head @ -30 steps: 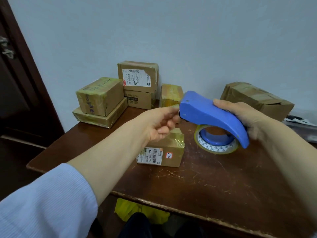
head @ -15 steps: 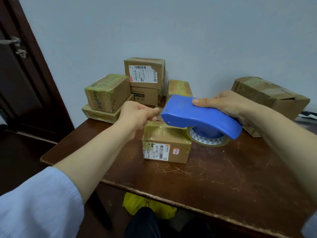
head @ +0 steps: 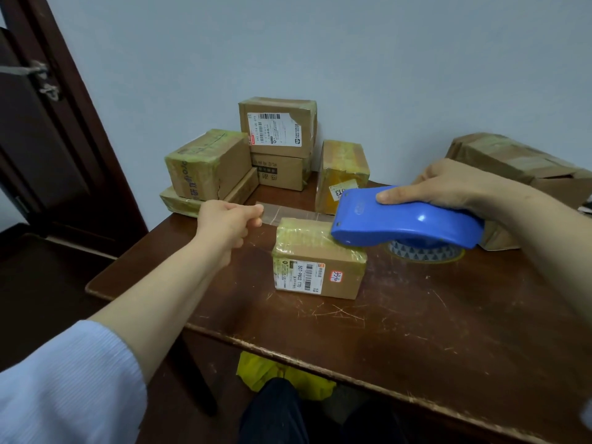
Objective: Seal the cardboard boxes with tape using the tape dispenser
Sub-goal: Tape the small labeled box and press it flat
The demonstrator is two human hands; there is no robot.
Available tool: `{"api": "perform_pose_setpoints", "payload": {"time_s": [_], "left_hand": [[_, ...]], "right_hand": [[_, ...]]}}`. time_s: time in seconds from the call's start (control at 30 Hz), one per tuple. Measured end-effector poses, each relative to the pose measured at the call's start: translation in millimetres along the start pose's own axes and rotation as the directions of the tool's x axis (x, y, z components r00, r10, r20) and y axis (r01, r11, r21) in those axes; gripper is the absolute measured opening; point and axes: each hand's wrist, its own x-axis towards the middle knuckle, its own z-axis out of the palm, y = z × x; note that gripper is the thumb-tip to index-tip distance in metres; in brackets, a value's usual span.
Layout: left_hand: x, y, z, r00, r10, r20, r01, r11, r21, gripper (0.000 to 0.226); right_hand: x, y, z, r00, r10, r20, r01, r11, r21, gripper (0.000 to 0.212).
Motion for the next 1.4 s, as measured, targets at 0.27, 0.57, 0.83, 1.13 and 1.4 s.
{"api": "perform_pose_setpoints", "payload": {"time_s": [0.27, 0.57, 0.83, 1.13, 1.4], "left_hand": [[4.9, -12.1, 3.8, 1.000, -0.001, -0.028, 0.002, 1.000, 0.021, 0.019], [11.8, -39.3, 11.7, 0.998, -0.051, -0.027, 0.054, 0.991, 0.122, 0.021], [8.8, -50.1, 28.8, 0.977, -0.183, 0.110, 0.171, 0.978, 0.117, 0.021], [11.9, -52.4, 16.2, 0.972, -0.186, 0.143, 0.070, 0.813, 0.578, 0.060], [-14.2, -21.0, 62.7, 0.773, 0.432, 0.464, -0.624, 0.387, 0.679, 0.048]], "right_hand": [[7.0, -12.2, 0.3, 1.000, -0.026, 0.017, 0.029, 0.990, -0.139, 0.058], [17.2, -11.6, 6.1, 0.999, -0.006, 0.046, 0.014, 0.986, -0.169, 0.066], [26.8, 2.7, 9.9, 0.996, 0.027, 0.084, -0.020, 0.996, -0.089, 0.064], [28.9, 5.0, 8.3, 0.995, 0.032, 0.091, -0.024, 0.996, -0.085, 0.060], [24.7, 7.1, 5.5, 0.994, -0.088, 0.068, 0.092, 0.994, -0.055, 0.057]]}}
